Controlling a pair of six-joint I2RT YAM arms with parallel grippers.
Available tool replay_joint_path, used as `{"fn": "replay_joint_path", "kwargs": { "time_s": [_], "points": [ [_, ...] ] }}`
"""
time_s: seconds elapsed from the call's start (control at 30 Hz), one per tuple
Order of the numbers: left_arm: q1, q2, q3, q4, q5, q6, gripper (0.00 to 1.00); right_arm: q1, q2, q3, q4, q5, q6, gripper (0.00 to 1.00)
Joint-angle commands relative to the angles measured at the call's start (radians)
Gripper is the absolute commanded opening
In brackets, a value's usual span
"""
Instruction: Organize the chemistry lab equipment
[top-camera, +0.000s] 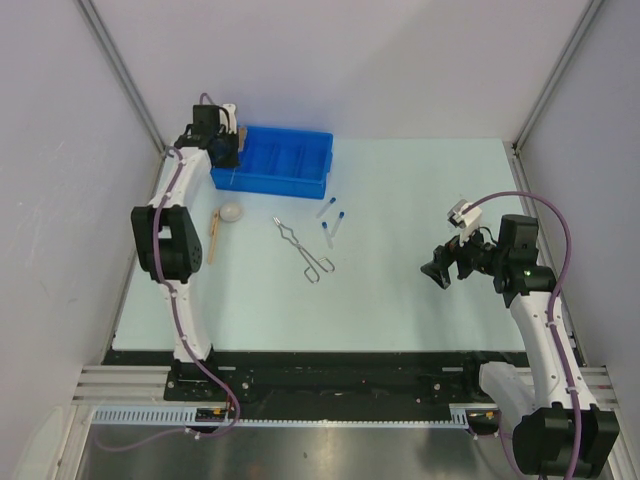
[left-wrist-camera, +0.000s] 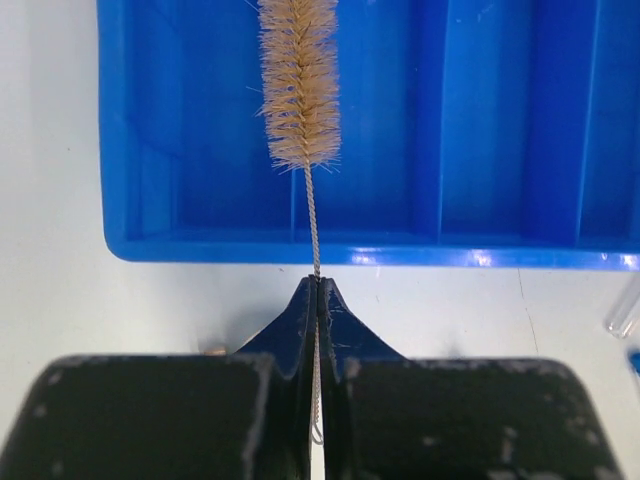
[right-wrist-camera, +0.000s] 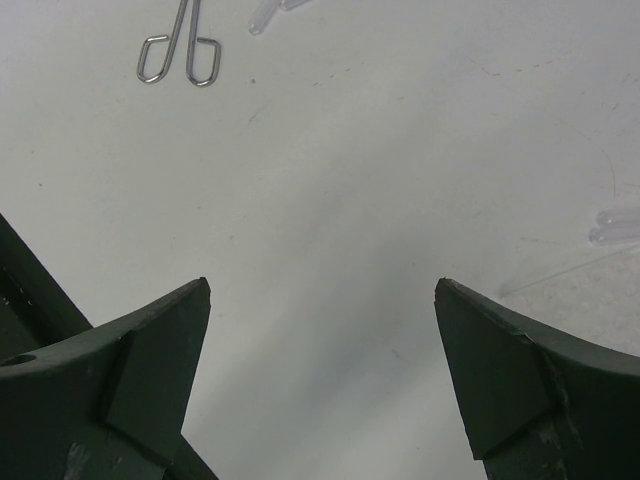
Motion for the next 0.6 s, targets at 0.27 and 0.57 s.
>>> {"fn": "replay_joint_path", "kwargs": {
  "time_s": [0.27, 0.57],
  "points": [
    [0.021, 0.138, 0.263, -0.096, -0.06, -0.017, 0.03, 0.007, 0.009, 0.002, 0.006, 0.013, -0.016, 1.0],
    [0.021, 0.187, 0.326, -0.128, -0.089, -0.045, 0.16, 0.007, 0.011, 0.002, 0.005, 0.018, -0.018, 1.0]
  ]
}}
